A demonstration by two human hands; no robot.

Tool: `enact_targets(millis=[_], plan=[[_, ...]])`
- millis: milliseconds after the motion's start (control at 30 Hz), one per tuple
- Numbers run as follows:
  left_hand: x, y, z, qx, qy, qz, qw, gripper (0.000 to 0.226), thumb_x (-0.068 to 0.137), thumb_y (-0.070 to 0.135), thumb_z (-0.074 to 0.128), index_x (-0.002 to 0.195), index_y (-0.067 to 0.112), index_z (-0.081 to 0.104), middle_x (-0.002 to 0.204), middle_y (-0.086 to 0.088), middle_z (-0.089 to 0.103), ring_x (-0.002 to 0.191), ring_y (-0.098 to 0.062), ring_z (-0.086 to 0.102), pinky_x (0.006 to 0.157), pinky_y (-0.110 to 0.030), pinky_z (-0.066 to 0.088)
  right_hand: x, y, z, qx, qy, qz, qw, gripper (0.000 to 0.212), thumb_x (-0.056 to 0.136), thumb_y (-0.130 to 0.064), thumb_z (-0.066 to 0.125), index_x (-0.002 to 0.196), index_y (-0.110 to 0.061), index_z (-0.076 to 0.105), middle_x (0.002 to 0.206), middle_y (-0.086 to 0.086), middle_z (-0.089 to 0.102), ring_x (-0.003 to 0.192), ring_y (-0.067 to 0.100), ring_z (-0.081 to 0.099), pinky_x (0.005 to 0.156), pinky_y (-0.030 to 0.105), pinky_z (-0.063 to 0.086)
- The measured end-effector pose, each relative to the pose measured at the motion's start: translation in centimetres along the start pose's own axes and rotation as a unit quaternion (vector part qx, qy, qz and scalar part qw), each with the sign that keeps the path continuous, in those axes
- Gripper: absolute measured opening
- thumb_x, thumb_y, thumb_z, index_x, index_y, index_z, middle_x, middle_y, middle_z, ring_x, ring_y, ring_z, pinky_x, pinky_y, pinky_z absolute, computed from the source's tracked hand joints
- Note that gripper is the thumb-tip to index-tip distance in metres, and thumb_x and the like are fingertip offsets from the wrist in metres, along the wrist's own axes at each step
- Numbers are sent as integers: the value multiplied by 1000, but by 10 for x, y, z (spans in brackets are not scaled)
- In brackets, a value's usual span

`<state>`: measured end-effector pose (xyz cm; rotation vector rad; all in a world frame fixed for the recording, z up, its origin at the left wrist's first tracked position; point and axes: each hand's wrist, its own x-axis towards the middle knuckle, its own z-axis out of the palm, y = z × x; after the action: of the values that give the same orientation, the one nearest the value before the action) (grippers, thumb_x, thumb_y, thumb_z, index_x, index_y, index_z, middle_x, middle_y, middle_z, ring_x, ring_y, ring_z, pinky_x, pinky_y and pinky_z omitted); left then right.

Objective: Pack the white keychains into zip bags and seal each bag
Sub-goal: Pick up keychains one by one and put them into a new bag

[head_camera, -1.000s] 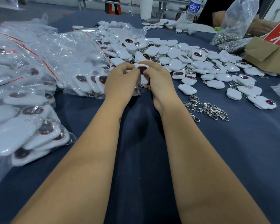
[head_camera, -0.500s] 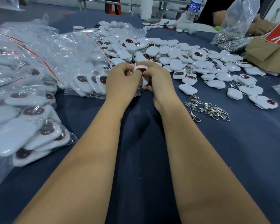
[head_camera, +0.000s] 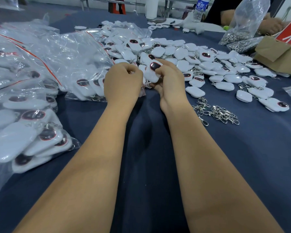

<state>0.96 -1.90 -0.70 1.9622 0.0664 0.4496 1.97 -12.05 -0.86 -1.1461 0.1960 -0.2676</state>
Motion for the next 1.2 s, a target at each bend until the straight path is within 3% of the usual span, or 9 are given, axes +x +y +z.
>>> enact_targets(millis=[100, 200, 333, 567, 700, 833, 1000, 1100, 1200], plan=[[4, -3, 0, 25, 21, -3, 999, 23, 80, 20, 62, 103, 25, 65, 91, 9, 63, 88, -12, 57, 68, -21, 37, 0, -2, 0, 93, -3, 12, 996, 24, 90, 11, 43, 91, -9, 58, 90, 15, 65, 79, 26, 65, 66, 30, 60], [6, -6, -2, 30, 24, -6, 999, 24, 81, 17, 60, 67, 28, 44, 68, 8, 48, 75, -16, 47, 60, -23, 35, -2, -2, 3, 145, -34, 20, 989, 21, 91, 14, 42, 93, -5, 52, 87, 17, 65, 75, 25, 68, 78, 37, 61], [3, -4, -5, -48, 23, 2, 999, 28, 75, 10, 47, 50, 16, 36, 49, 1, 29, 58, -19, 29, 53, -30, 25, -6, 1, 8, 133, -77, 37, 987, 29, 93, 17, 39, 114, -2, 47, 105, 24, 60, 99, 37, 66, 88, 41, 57], [9, -1, -7, -146, 72, -30, 986, 31, 80, 14, 52, 52, 24, 58, 50, 12, 49, 55, -9, 42, 59, -28, 38, -11, 6, 11, -72, -75, -27, 994, 21, 89, 8, 60, 96, -11, 54, 82, 3, 65, 71, 12, 62, 66, 22, 55], [7, 2, -6, -107, 90, 32, 990, 28, 87, 20, 55, 61, 29, 57, 70, 5, 61, 73, -12, 54, 70, -27, 43, -9, 11, 8, -213, -78, -102, 969, 15, 86, 0, 65, 98, -9, 68, 89, 3, 71, 84, 14, 63, 82, 30, 53], [5, 1, -3, -41, 100, 80, 991, 19, 90, 24, 56, 87, 25, 74, 96, -3, 67, 84, -10, 55, 68, -21, 35, -9, 15, 12, -441, -87, -171, 877, 20, 89, -15, 62, 103, -17, 76, 97, -6, 53, 107, 22, 50, 96, 36, 43], [4, -3, 2, 18, 47, 87, 995, 29, 89, 22, 53, 112, 32, 67, 104, 2, 62, 86, -10, 54, 74, -24, 38, -12, 17, 12, -434, -137, -114, 883, 28, 93, -7, 46, 94, -22, 69, 102, -1, 68, 111, 22, 60, 100, 41, 46], [5, -9, 5, 44, 4, 72, 996, 33, 91, 17, 47, 117, 30, 63, 106, -5, 64, 91, -19, 57, 73, -29, 38, -13, 9, 8, -308, -33, -120, 943, 39, 83, 7, 45, 106, -9, 72, 94, -3, 71, 93, 9, 65, 87, 27, 53], [5, -13, 7, 93, -11, 68, 993, 35, 91, 11, 43, 110, 27, 66, 107, -8, 63, 86, -19, 51, 65, -29, 31, -7, 5, -4, -327, 76, -112, 935, 51, 77, 9, 39, 112, -14, 69, 112, -1, 68, 106, 14, 61, 99, 35, 48]])
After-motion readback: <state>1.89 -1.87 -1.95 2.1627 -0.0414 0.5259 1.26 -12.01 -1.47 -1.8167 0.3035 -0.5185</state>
